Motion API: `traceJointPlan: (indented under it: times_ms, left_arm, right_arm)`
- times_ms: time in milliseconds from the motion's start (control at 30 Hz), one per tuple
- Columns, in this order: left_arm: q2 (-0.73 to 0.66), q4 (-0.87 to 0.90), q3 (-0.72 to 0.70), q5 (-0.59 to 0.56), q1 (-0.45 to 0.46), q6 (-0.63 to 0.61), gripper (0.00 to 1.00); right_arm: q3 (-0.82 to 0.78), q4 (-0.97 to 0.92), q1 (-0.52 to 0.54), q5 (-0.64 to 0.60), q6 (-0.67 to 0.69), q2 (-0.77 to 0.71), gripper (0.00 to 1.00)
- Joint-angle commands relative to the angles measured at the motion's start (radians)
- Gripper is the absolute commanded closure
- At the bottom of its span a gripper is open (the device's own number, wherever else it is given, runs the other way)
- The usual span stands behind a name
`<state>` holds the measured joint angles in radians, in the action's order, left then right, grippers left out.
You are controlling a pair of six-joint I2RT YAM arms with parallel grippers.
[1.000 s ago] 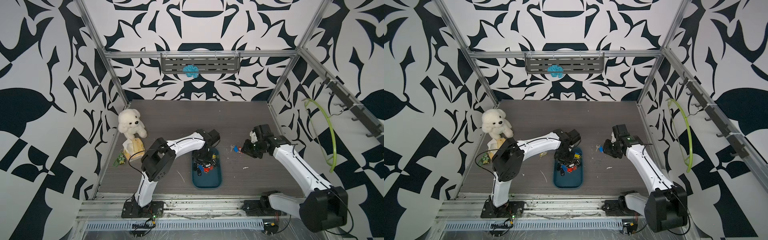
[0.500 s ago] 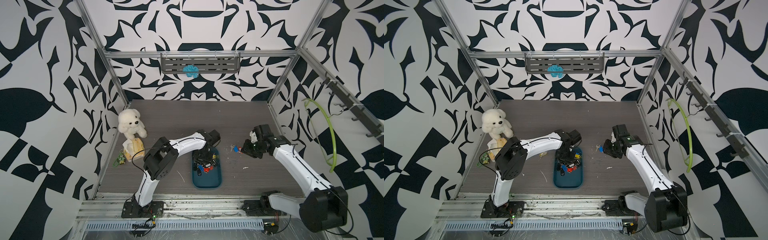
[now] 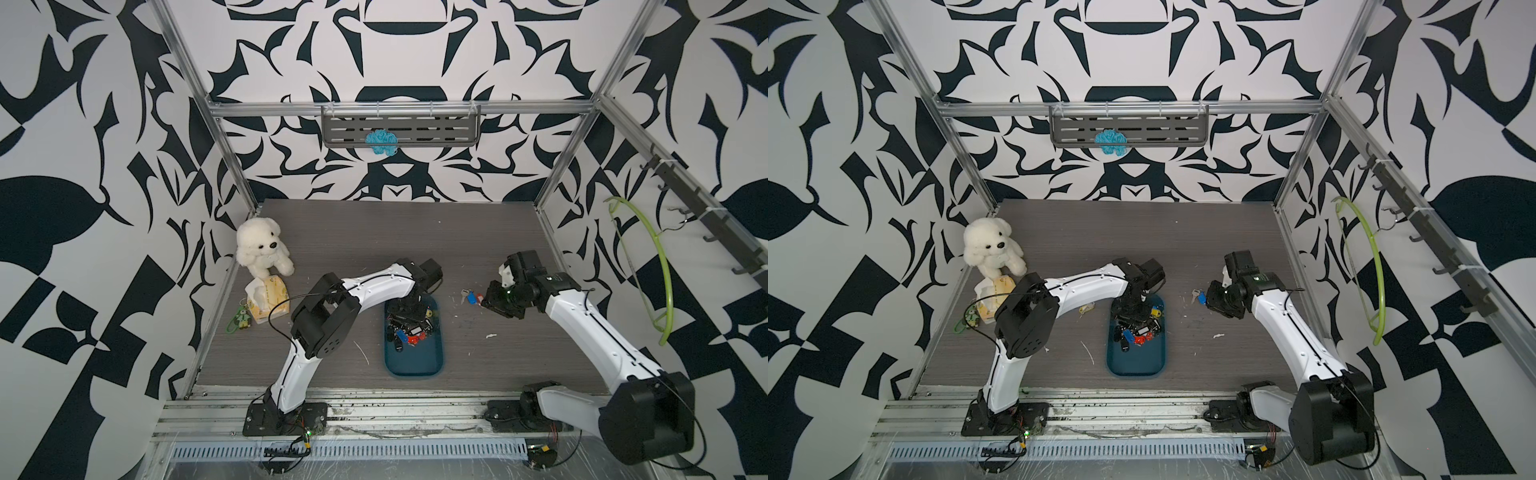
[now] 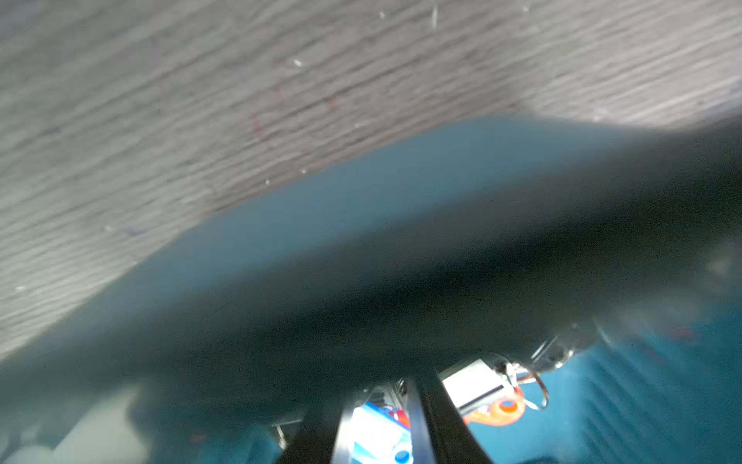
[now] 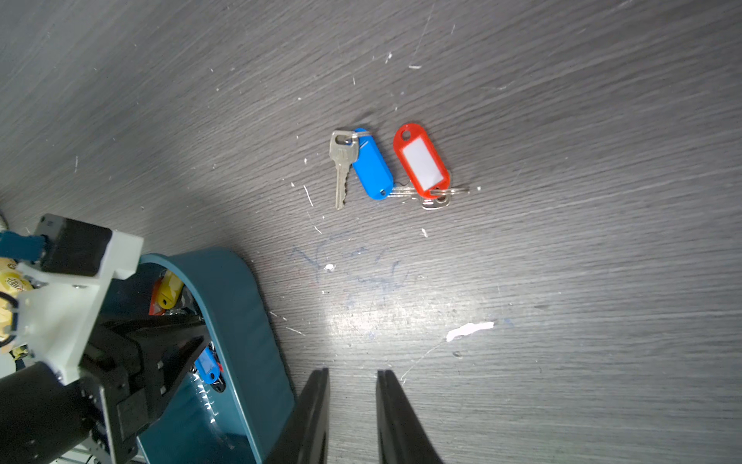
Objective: Take the keys out of the storage box
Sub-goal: Pick up the key from the storage box.
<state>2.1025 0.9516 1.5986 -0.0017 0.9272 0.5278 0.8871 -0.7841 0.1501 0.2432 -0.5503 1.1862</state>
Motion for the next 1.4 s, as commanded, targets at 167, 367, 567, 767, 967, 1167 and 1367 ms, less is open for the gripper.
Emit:
traceJointPlan:
  times_ms: [167, 367, 567, 767, 967, 1167, 1367]
  left_arm:
    - [0.024, 0.072, 0.002, -0.011, -0.016, 0.008, 0.78]
    - [0.022, 0.076, 0.001, -0.015, -0.019, 0.009, 0.84]
    - [0.018, 0.076, 0.001, -0.020, -0.019, 0.012, 0.94]
    - [-0.009, 0.106, 0.015, -0.039, -0.019, 0.012, 1.00]
    - [-0.070, 0.149, 0.046, -0.053, -0.019, 0.015, 1.00]
    - [-0.110, 0.180, 0.092, -0.056, -0.019, 0.018, 1.00]
    - [-0.127, 0.196, 0.134, -0.054, -0.021, 0.020, 1.00]
  right_arm:
    - [-0.007, 0.003, -0.004, 0.006, -0.005, -0.017, 0.75]
    - [-0.009, 0.003, -0.004, 0.007, -0.007, -0.020, 0.75]
    - [-0.010, 0.004, -0.004, 0.007, -0.007, -0.022, 0.75]
    - [-0.011, 0.003, -0.003, 0.007, -0.008, -0.022, 0.76]
    - [-0.013, 0.007, -0.004, 0.008, -0.010, -0.022, 0.76]
    - [-0.013, 0.008, -0.004, 0.011, -0.011, -0.023, 0.76]
    - [-0.012, 0.006, -0.004, 0.010, -0.011, -0.026, 0.76]
